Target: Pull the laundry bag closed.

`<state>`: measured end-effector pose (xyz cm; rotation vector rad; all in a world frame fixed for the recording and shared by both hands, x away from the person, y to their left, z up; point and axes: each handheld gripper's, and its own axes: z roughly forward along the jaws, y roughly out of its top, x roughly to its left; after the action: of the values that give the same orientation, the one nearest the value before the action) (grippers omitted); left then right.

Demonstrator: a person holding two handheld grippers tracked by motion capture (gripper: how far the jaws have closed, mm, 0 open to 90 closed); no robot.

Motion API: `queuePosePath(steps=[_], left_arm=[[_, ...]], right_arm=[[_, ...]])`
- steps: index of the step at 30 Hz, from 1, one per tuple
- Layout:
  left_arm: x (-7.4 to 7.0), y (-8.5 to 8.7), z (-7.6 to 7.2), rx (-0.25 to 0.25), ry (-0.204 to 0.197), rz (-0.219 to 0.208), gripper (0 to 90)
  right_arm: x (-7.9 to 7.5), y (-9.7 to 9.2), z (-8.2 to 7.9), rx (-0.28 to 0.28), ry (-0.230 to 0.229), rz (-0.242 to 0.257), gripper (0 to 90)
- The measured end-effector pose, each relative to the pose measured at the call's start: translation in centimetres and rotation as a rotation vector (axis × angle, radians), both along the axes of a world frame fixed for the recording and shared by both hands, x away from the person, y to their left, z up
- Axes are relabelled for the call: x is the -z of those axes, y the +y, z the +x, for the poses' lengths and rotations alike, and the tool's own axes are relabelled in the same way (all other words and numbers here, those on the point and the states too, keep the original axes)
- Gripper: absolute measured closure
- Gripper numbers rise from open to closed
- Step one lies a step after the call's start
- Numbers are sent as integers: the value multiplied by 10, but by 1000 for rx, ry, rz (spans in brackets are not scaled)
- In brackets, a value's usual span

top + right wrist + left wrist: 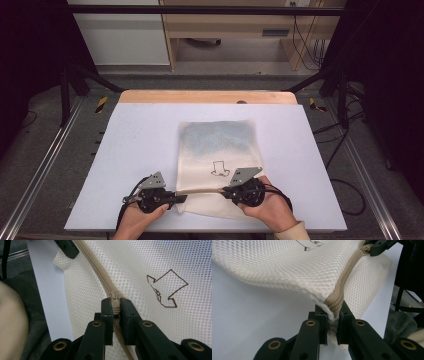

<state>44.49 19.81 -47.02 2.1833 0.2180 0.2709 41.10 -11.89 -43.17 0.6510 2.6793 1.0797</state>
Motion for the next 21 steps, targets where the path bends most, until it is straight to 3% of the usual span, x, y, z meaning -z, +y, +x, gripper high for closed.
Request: queuePosePath(steps=[21], left_arm=[[0, 0, 0, -1, -2, 2, 819]], right_arm=[[0, -8, -1, 14, -2, 0, 822]])
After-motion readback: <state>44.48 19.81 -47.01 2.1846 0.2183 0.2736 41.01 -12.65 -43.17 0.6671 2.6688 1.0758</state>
